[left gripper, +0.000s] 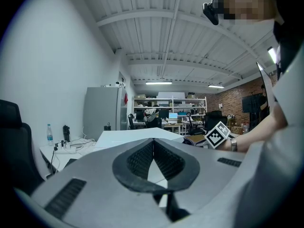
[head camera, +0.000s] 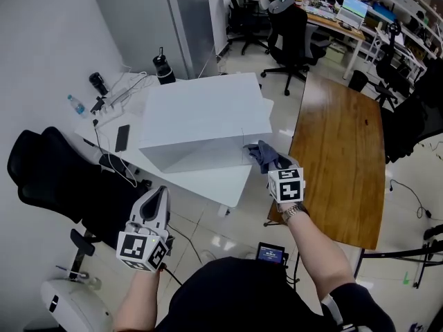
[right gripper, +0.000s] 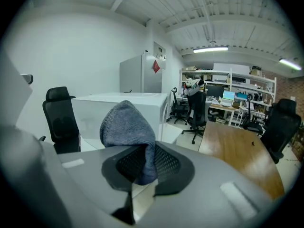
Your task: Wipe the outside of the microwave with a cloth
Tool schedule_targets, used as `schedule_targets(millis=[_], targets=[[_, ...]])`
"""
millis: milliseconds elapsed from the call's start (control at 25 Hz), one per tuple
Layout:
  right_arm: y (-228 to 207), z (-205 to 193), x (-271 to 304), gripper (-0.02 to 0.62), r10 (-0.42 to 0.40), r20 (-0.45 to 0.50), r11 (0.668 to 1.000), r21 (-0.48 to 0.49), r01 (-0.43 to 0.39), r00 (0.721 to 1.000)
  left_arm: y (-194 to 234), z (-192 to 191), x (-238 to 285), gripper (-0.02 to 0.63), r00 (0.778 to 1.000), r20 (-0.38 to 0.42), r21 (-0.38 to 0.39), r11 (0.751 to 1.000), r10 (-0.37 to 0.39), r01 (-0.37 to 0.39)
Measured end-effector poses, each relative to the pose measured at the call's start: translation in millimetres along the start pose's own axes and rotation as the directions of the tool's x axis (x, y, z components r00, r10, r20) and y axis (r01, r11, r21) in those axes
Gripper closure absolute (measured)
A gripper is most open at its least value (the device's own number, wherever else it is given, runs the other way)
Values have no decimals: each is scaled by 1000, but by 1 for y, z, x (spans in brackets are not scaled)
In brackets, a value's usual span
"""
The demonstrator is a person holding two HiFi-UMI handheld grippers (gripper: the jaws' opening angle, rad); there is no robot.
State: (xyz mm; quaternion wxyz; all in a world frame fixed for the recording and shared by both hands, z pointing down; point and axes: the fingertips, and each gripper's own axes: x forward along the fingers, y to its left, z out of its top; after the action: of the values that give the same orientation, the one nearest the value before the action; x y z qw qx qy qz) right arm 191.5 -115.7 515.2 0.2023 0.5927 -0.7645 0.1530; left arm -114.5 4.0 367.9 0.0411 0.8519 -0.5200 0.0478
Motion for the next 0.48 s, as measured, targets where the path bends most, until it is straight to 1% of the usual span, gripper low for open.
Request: schedule_targets(millis=[280,480], targets=[[-1,19,-38,551,42,65,999,-5,-41,997,-32,-1,2,600,1000,4,-4,1000,-19,19],[12,37,-68,551,99,118,995,-16,-97,988,-55,-3,2,600,999,6,5,999,-41,41]])
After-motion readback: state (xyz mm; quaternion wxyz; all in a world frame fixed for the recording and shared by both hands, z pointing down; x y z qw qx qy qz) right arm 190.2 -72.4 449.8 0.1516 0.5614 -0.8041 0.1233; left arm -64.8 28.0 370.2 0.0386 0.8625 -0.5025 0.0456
